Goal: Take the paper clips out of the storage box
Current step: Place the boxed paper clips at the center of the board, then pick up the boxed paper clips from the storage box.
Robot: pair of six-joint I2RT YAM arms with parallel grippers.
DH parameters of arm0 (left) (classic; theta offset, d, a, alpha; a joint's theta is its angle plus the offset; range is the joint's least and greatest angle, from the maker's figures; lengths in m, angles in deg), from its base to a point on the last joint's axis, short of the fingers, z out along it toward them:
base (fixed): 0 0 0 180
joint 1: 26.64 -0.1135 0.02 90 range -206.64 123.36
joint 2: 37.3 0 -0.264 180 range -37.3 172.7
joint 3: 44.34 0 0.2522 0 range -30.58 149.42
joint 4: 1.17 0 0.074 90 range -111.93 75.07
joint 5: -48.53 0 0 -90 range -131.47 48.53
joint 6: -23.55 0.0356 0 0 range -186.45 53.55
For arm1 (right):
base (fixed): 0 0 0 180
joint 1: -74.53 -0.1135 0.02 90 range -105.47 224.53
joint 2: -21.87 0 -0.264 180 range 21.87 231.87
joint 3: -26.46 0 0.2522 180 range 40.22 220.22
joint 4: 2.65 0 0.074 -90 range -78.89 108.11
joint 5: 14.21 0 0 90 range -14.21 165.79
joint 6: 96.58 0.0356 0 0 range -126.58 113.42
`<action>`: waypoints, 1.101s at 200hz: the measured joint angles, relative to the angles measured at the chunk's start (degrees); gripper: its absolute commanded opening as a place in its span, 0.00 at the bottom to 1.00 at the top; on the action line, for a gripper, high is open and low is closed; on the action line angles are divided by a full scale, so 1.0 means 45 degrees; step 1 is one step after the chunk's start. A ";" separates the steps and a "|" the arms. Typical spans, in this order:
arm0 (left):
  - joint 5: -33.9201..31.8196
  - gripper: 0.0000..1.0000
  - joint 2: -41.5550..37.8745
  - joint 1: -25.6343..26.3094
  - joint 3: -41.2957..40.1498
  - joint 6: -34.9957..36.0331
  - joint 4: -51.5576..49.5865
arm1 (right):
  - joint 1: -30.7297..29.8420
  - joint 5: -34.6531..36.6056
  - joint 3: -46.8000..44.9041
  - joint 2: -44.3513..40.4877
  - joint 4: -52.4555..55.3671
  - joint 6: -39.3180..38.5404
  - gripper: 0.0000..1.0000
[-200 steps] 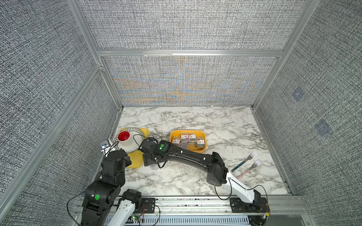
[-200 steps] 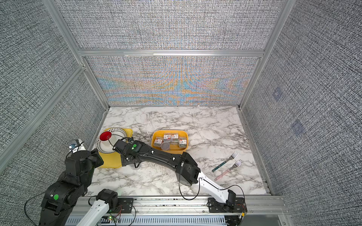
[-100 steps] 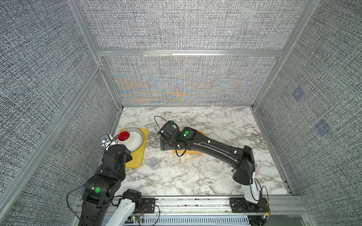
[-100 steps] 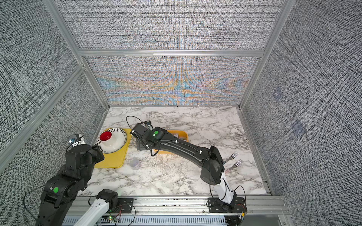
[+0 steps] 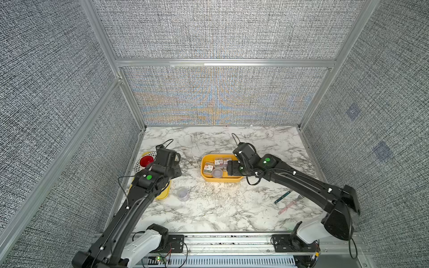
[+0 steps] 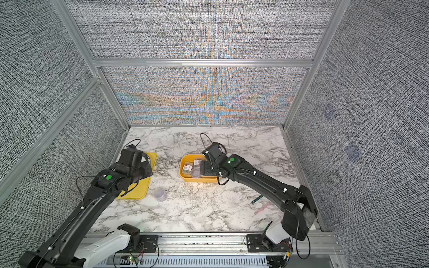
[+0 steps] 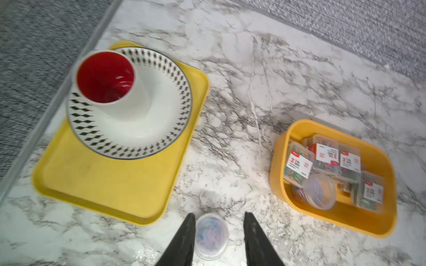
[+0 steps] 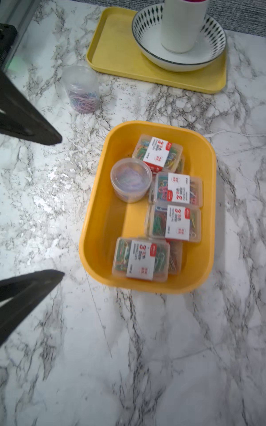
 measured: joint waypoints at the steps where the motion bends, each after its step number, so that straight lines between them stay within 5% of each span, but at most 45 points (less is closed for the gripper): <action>1: 0.0000 0.39 0.0063 0.0053 0.0034 0.0000 0.0005 | 0.0039 0.0000 -0.0044 -0.0049 -0.0005 -0.0019 0.88; 93: 0.1360 0.40 0.4940 0.2540 0.2696 0.0427 0.0811 | 0.3502 -0.0748 -0.3395 -0.3449 -0.1243 -0.1200 0.89; 220: 0.1185 0.67 1.0540 0.4469 0.7135 0.1073 -0.1875 | 0.4668 -0.1200 -0.4323 -0.3769 -0.1379 -0.1627 0.89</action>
